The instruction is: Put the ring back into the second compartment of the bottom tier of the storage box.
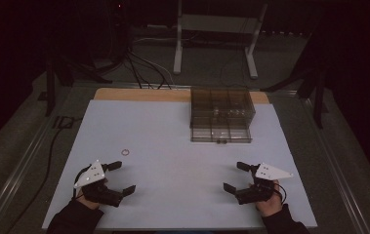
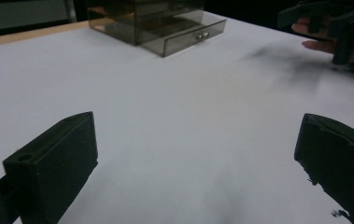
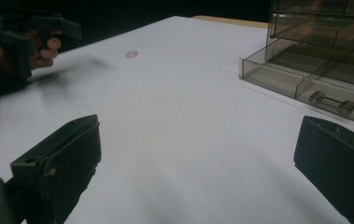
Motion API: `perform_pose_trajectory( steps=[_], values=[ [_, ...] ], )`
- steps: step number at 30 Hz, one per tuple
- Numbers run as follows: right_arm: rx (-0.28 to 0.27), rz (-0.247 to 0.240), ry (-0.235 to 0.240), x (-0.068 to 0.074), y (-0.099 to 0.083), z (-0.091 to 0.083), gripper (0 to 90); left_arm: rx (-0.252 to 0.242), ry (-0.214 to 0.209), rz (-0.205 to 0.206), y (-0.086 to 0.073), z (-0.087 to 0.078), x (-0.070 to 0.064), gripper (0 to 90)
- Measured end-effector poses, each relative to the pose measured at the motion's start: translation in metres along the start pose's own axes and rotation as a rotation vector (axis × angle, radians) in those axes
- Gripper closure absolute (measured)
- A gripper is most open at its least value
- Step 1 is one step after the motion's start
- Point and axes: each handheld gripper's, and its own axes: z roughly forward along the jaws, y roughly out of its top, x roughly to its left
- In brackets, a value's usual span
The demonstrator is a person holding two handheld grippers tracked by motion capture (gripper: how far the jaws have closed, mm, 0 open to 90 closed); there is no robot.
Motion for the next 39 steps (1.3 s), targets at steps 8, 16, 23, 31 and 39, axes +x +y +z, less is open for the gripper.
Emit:
perform_pose_trajectory(
  steps=[8,16,23,31,39],
  values=[
    [0.048,-0.025,0.018,0.001,-0.003,0.006,0.2,0.047,0.011,0.014,-0.002,0.002,-0.001,0.6],
    [0.017,-0.037,0.001,0.003,-0.001,-0.003,0.0,0.075,-0.016,0.044,-0.001,0.007,-0.007,0.5],
    [0.022,-0.042,0.004,0.007,0.001,-0.003,0.0,0.081,-0.033,0.06,0.001,0.008,-0.009,0.5],
    [0.024,-0.033,0.01,0.007,0.001,-0.002,0.0,0.096,-0.097,0.052,0.009,0.009,-0.016,0.6],
    [0.023,-0.027,0.01,0.008,0.001,-0.003,0.0,0.065,-0.112,0.093,0.026,0.009,-0.025,0.5]
  ],
)
